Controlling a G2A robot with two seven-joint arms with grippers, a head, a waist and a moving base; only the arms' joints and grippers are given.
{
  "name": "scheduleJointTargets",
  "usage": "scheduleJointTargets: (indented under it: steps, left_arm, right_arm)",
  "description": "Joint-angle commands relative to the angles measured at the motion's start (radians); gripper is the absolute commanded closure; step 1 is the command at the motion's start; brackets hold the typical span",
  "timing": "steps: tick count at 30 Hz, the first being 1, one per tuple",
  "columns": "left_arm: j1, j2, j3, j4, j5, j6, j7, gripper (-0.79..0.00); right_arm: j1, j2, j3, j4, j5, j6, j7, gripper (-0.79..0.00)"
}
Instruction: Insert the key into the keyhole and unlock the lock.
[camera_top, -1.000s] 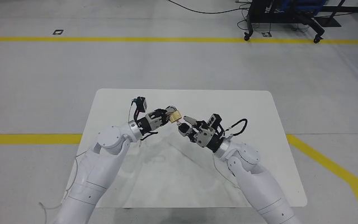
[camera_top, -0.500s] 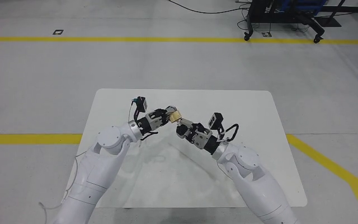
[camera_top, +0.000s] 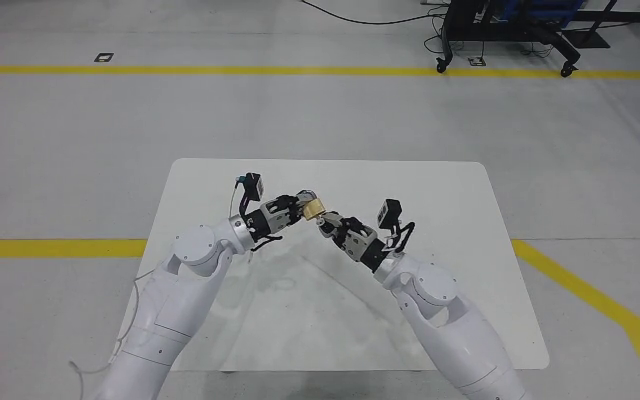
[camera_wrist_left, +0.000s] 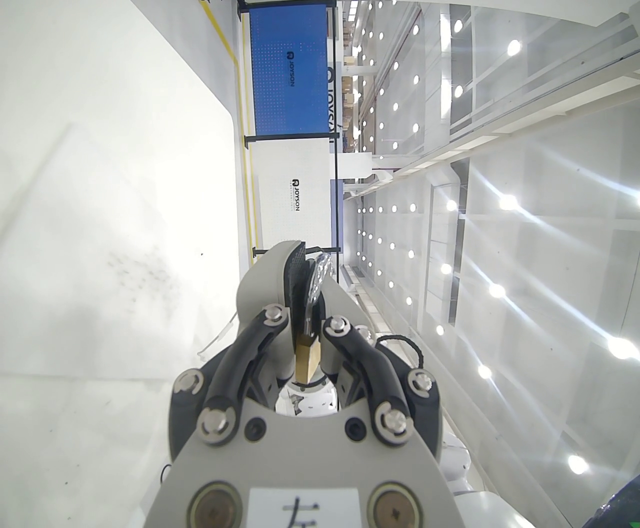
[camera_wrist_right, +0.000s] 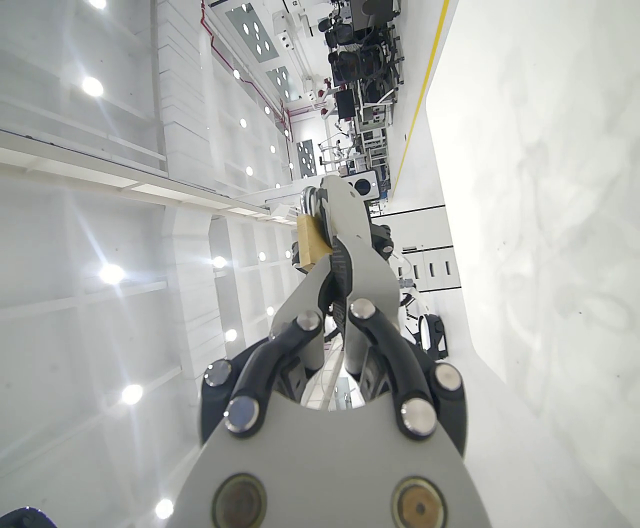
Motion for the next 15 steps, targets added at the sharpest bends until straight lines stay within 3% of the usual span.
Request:
scheduleJointTargets:
  steps: [1,3,5,6,9,11,15]
  left_arm:
    - [0.000,0.000,-0.001,0.001,0.000,0.000,-0.001,0.000]
    - [-0.001,0.000,-0.005,0.003,-0.002,0.000,0.005,0.000]
    - [0.001,0.000,-0.008,0.004,-0.007,0.002,0.016,0.000]
    - [0.002,0.000,-0.010,0.005,-0.011,0.005,0.024,0.000]
    - [0.005,-0.001,-0.012,0.005,-0.021,0.025,0.043,0.000]
    - [0.008,-0.003,-0.014,0.009,-0.044,0.049,0.053,0.000]
    - [0.005,-0.008,-0.019,0.031,-0.154,0.153,0.052,0.000]
  right_arm:
    - [0.001,-0.001,-0.001,0.002,-0.004,0.000,-0.007,0.000]
    - [-0.002,-0.001,-0.002,0.001,-0.016,-0.002,-0.016,-0.015]
    - [-0.007,0.000,-0.001,-0.005,-0.029,-0.007,-0.015,-0.154]
    - [-0.011,0.001,0.001,-0.008,-0.037,-0.009,-0.015,-0.175]
    - [-0.030,0.004,0.012,-0.026,-0.061,-0.016,-0.025,-0.114]
    - [-0.045,0.005,0.023,-0.041,-0.070,-0.031,-0.030,0.000]
    - [-0.074,0.011,0.030,-0.079,-0.149,-0.146,-0.002,0.000]
